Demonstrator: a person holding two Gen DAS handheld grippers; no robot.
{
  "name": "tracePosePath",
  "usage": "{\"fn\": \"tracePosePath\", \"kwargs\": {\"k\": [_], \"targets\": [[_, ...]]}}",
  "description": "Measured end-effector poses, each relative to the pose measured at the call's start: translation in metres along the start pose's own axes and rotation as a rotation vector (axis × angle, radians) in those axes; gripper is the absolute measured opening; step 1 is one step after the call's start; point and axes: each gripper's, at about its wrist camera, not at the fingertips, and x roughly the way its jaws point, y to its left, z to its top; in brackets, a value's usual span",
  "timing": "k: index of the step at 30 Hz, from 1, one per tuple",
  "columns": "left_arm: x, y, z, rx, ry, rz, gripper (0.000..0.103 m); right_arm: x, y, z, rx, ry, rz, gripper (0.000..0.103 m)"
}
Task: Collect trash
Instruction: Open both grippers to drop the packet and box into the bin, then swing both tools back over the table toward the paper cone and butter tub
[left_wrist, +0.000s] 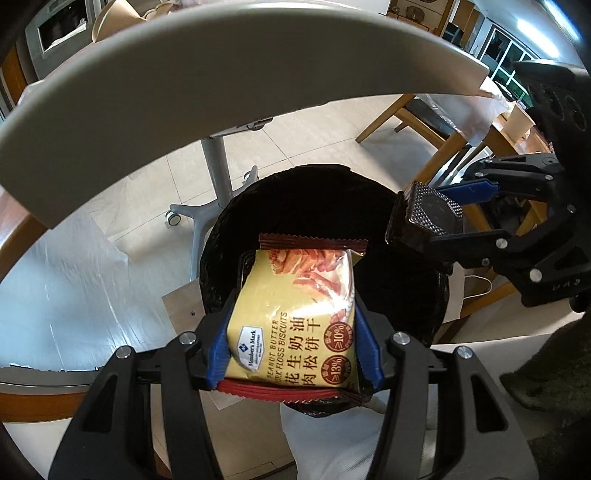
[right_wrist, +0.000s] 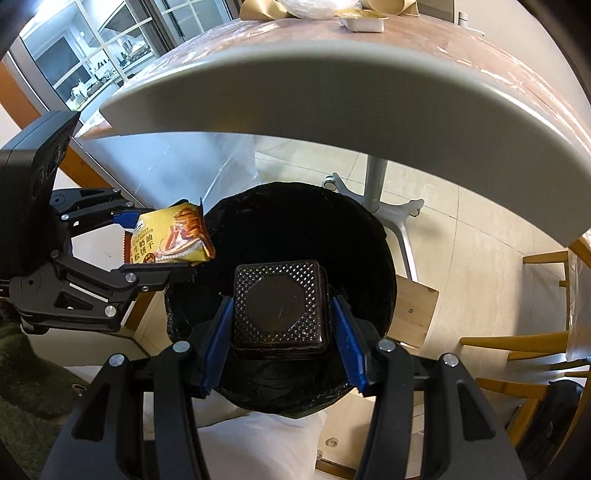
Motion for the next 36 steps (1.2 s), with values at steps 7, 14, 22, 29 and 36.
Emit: {"fn": "tracePosePath", "kwargs": {"k": [7, 14, 22, 29, 36], "targets": [[0.01, -0.002, 0.002, 0.016, 0.01, 0.006, 0.057, 0.007, 0.002, 0.0, 0.001, 0.005, -0.03, 0.052], [0.016, -0.003, 0.003, 0.025, 0.014, 0.008, 0.057, 0.011, 0.003, 0.0, -0.002, 0.013, -0.042, 0.052], [0.02, -0.002, 0.006, 0.01, 0.016, 0.028, 0.064, 0.014, 0.001, 0.001, 0.013, 0.019, -0.045, 0.054], [0.01, 0.003, 0.005, -0.01, -0.003, 0.019, 0.084, 0.005, -0.007, 0.0, 0.055, 0.001, -0.034, 0.078], [-0.039, -0.003, 0.005, 0.007, -0.056, -0.003, 0.084, -0.043, 0.002, 0.004, -0.027, -0.042, -0.012, 0.078]]}}
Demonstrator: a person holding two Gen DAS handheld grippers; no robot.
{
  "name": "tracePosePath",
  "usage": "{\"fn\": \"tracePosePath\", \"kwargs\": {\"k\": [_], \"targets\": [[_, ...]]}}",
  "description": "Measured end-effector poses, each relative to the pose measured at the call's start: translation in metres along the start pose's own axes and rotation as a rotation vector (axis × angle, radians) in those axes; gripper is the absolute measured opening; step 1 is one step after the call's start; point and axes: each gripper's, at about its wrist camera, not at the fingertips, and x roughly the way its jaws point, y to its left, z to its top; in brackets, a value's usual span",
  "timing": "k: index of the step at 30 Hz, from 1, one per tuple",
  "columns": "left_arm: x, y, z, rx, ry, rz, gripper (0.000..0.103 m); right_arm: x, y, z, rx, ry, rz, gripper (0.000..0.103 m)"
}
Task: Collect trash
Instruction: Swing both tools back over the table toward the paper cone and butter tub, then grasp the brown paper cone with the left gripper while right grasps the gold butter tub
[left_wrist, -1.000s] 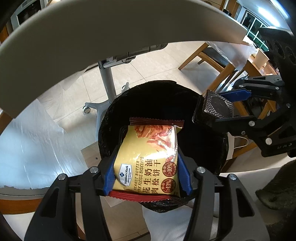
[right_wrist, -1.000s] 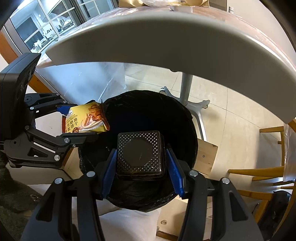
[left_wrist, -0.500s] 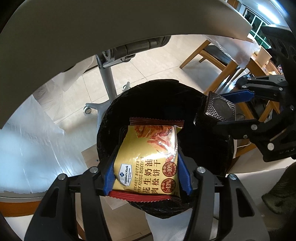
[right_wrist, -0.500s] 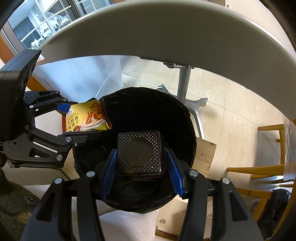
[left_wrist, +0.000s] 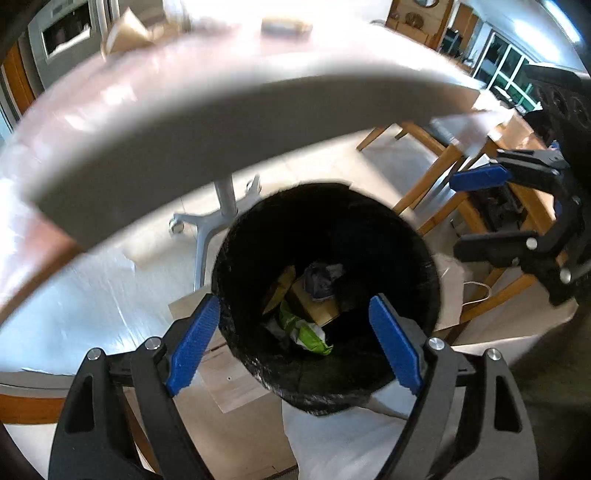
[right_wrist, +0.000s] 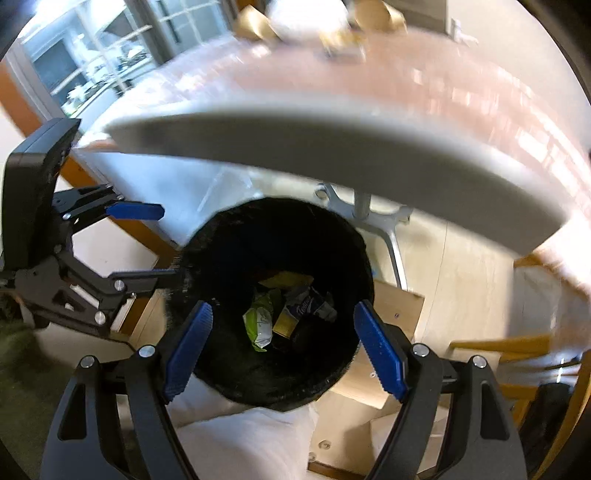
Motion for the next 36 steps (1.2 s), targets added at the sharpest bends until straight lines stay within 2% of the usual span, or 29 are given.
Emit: {"fn": "tracePosePath", "kwargs": {"k": [3, 5, 8, 11, 15, 18, 22, 27, 30, 33, 36], "targets": [[-0.039, -0.005, 0.006, 0.017, -0.073, -0.016, 0.089, -0.045, 0.009, 0.008, -0.064, -0.069, 0.066, 0.08], [-0.071, -0.004, 0.015, 0.034, -0.151, -0.004, 0.097, -0.072, 0.011, 0.018, -0.073, -0.142, 0.075, 0.09], [-0.101, 0.005, 0.037, 0.037, -0.253, 0.051, 0.101, -0.097, 0.006, 0.041, -0.055, -0.25, 0.019, 0.096], [-0.105, 0.029, 0.065, -0.01, -0.3, 0.116, 0.101, -0.096, -0.008, 0.071, -0.015, -0.303, -0.054, 0.098], [-0.085, 0.068, 0.103, -0.065, -0.285, 0.198, 0.101, -0.066, -0.027, 0.108, -0.015, -0.26, -0.098, 0.099], [-0.068, 0.103, 0.128, -0.138, -0.266, 0.166, 0.101, -0.043, -0.035, 0.128, 0.002, -0.223, -0.105, 0.099], [-0.041, 0.143, 0.162, -0.252, -0.237, 0.17, 0.101, -0.023, -0.041, 0.148, 0.057, -0.208, -0.108, 0.098], [-0.014, 0.161, 0.188, -0.281, -0.203, 0.162, 0.101, -0.005, -0.048, 0.161, 0.095, -0.186, -0.087, 0.096], [-0.006, 0.166, 0.195, -0.289, -0.202, 0.155, 0.101, 0.003, -0.05, 0.167, 0.09, -0.174, -0.08, 0.089], [0.003, 0.173, 0.206, -0.289, -0.194, 0.137, 0.097, 0.008, -0.05, 0.17, 0.085, -0.163, -0.075, 0.088], [0.008, 0.178, 0.213, -0.292, -0.187, 0.125, 0.089, 0.011, -0.052, 0.173, 0.094, -0.163, -0.064, 0.087]]}}
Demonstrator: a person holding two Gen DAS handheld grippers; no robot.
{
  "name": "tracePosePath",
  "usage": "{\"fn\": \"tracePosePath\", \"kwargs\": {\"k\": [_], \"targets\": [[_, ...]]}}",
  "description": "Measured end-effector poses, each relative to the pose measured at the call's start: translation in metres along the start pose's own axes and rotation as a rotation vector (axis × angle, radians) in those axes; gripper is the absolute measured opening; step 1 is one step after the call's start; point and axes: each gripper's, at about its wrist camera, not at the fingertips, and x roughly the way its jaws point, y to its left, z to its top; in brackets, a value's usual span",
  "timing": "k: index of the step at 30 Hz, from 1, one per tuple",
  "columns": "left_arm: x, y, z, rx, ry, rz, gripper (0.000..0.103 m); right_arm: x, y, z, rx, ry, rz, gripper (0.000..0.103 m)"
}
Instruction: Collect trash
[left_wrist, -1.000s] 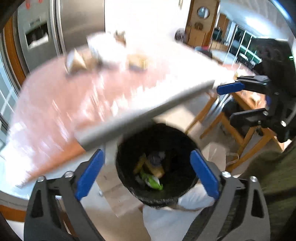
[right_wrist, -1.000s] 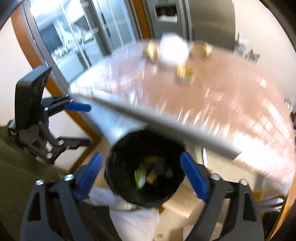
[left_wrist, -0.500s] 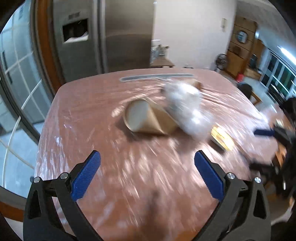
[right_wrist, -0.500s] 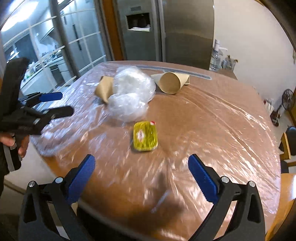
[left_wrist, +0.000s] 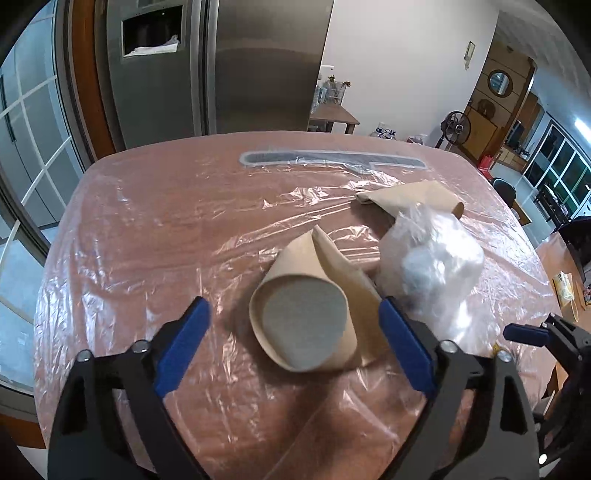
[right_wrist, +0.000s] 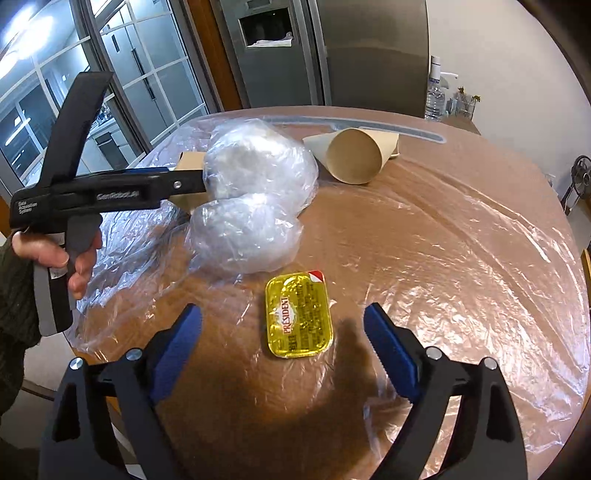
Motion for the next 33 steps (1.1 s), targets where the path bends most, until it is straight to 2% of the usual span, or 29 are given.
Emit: {"fn": "tracePosePath", "kwargs": {"k": [2, 4, 10, 12, 14, 17, 33], "targets": [[0.004, 0.002, 0.002, -0.004, 0.009, -0.003, 0.08, 0.001, 0.001, 0.0, 0.0, -0.001, -0.004, 0.082], [0.007, 0.004, 0.002, -0.01, 0.015, -0.014, 0.076, 0.003, 0.002, 0.0, -0.003, 0.007, -0.003, 0.077], [0.012, 0.005, 0.001, -0.001, 0.02, -0.036, 0.058, 0.008, 0.004, -0.001, -0.019, 0.013, -0.009, 0.069], [0.015, 0.004, 0.002, 0.004, 0.022, -0.04, 0.056, 0.008, 0.005, -0.001, -0.026, 0.015, -0.01, 0.061], [0.015, 0.003, 0.001, 0.008, 0.02, -0.044, 0.055, 0.009, 0.006, 0.001, -0.039, 0.019, -0.023, 0.045], [0.011, 0.001, -0.001, 0.012, 0.008, -0.036, 0.055, 0.009, 0.005, 0.003, -0.045, 0.023, -0.026, 0.035], [-0.038, -0.005, -0.03, 0.009, -0.058, -0.014, 0.055, -0.013, -0.003, 0.003, -0.03, -0.026, -0.02, 0.035]]}}
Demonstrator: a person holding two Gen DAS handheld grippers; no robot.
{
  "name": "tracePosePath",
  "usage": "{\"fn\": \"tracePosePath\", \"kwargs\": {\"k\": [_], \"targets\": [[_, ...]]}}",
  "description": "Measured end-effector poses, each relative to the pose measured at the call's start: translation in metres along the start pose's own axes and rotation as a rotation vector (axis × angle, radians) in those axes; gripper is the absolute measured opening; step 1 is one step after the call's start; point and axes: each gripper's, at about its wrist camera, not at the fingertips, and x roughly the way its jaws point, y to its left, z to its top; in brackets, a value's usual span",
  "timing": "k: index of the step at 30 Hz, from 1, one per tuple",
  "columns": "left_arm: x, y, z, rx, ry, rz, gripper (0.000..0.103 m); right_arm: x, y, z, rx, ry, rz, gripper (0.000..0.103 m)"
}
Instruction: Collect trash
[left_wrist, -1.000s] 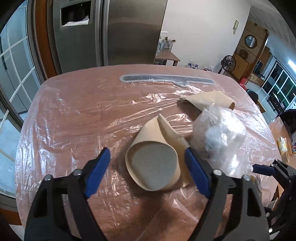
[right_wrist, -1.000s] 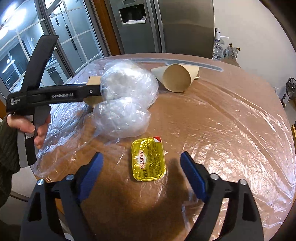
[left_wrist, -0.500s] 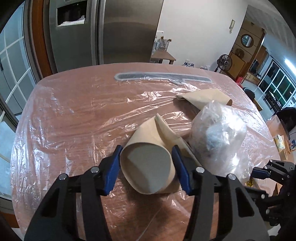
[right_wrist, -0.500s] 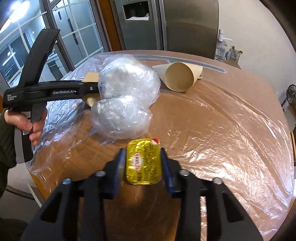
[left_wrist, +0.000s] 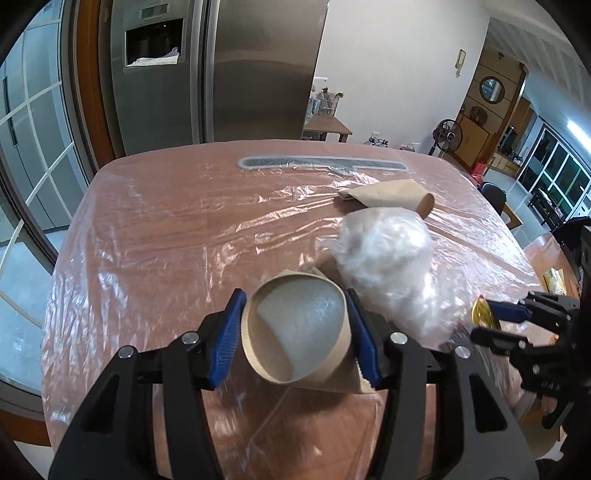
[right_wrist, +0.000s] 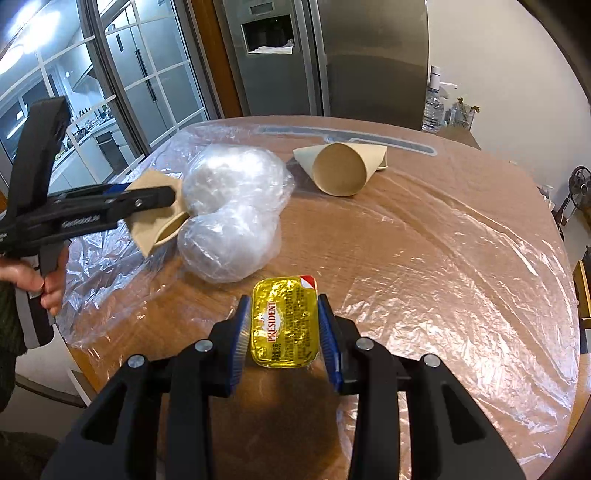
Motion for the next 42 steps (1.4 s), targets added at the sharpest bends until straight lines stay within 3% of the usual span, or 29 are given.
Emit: {"fn": "tracePosePath", "kwargs": {"k": [10, 19, 30, 32, 42], "targets": [[-0.022, -0.009, -0.033, 0.012, 0.017, 0.01, 0.055, -0.004, -0.01, -0.009, 0.022, 0.015, -0.005, 0.035], [-0.018, -0.021, -0.056, 0.045, 0.068, -0.018, 0.055, 0.003, -0.008, -0.021, -0.012, 0.049, -0.035, 0.035], [-0.023, -0.015, -0.067, 0.015, 0.067, -0.007, 0.058, 0.0, -0.005, -0.025, -0.013, 0.046, -0.059, 0.035], [-0.022, -0.015, -0.067, 0.01, 0.071, -0.013, 0.054, 0.0, -0.005, -0.025, -0.016, 0.046, -0.059, 0.035], [-0.039, -0.019, -0.06, 0.009, 0.023, -0.032, 0.052, -0.013, -0.009, -0.02, 0.025, 0.003, -0.03, 0.035]]}}
